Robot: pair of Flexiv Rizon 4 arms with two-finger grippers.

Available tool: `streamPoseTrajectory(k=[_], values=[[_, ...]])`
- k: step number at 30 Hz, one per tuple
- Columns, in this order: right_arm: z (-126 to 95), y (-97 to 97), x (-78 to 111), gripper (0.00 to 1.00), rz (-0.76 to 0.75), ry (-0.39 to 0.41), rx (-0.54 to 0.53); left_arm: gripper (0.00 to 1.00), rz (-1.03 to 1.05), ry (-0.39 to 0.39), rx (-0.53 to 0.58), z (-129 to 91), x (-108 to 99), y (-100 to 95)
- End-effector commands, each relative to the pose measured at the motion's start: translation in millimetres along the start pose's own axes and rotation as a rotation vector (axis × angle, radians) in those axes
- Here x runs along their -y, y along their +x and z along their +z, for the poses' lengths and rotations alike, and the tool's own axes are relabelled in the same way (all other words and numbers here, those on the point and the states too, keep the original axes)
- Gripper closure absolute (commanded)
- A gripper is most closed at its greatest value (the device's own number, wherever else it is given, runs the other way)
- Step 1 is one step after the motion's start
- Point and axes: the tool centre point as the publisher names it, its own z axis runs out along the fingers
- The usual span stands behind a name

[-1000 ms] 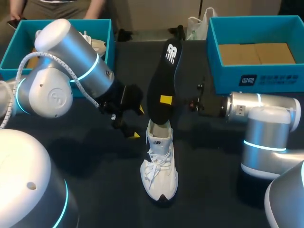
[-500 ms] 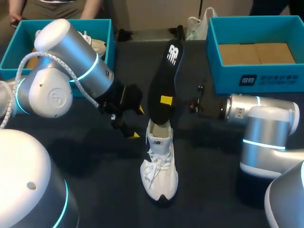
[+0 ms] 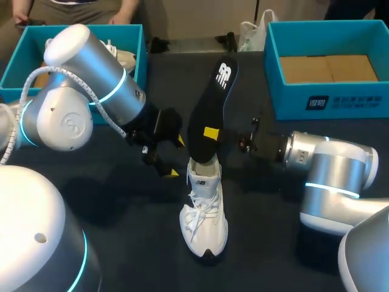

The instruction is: Take the shoe out of the shoebox, open the shoe tongue, remove and reinsert the insole, then place the shoe into the shoebox

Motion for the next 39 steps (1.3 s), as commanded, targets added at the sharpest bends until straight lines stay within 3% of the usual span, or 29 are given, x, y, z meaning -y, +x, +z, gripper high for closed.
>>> streamPoseTrajectory(k=[1, 39], values=[[-0.6, 1.2, 0.6, 1.00, 0.002, -0.002, 0.005, 0.00, 0.000, 0.000, 0.002, 0.1, -0.4, 1.0], [-3.6, -1.6, 12.9, 1.00, 0.023, 0.023, -0.021, 0.00, 0.000, 0.000, 0.002, 0.1, -0.4, 1.0]])
